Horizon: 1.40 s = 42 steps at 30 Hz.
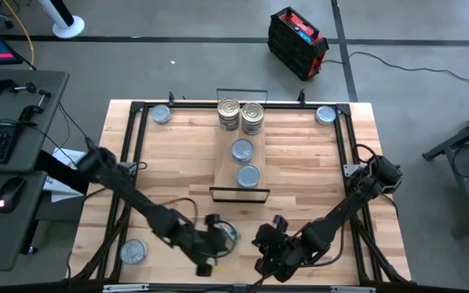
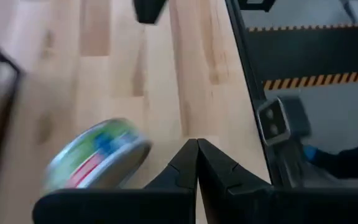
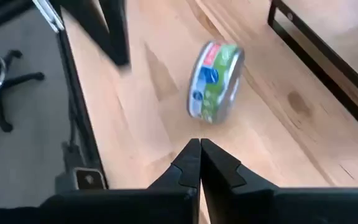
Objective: Stack canned seafood by type on shelf
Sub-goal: Stack the green tuna can on top of the other green tuna cans on the shelf
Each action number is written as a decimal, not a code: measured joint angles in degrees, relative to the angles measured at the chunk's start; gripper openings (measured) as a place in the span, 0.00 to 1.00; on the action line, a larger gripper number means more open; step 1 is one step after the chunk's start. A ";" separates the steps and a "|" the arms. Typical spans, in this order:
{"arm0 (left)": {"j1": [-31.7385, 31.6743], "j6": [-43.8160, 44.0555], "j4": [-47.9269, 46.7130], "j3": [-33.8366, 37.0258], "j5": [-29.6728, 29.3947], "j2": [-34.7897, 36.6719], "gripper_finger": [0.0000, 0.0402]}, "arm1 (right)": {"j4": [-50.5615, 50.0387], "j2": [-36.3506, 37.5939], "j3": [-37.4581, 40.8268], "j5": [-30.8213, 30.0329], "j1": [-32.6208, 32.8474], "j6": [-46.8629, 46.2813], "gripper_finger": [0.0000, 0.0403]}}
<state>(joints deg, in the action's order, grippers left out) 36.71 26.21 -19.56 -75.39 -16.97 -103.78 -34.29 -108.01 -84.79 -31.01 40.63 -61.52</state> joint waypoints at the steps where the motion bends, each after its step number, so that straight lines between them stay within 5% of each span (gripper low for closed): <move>1: 0.35 -0.15 -2.11 0.27 -1.03 2.26 0.00 | 0.71 0.00 0.00 -0.01 0.00 0.02 0.00; 8: 2.57 8.67 -13.79 9.69 -8.10 15.56 0.00 | 12.92 0.00 0.00 2.09 -2.97 7.57 0.05; 14: 3.05 15.65 -9.17 21.41 -8.59 18.62 0.00 | 16.15 0.00 0.00 4.79 -6.50 15.69 0.27; 23: -4.54 -0.44 6.86 32.44 -8.22 18.46 0.00 | 15.30 -1.17 0.00 5.23 -10.74 16.42 0.64; 31: -10.82 -15.36 16.26 34.22 4.44 18.50 0.00 | 14.35 -6.00 0.00 13.69 -13.08 6.57 0.66; 42: -10.78 -17.19 25.31 34.20 5.83 15.48 0.00 | 0.63 -13.99 -10.71 14.46 -12.09 3.71 0.66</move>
<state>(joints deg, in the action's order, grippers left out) 25.93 9.02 5.75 -41.19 -11.13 -88.30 -33.66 -122.00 -95.50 -16.55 28.53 -57.80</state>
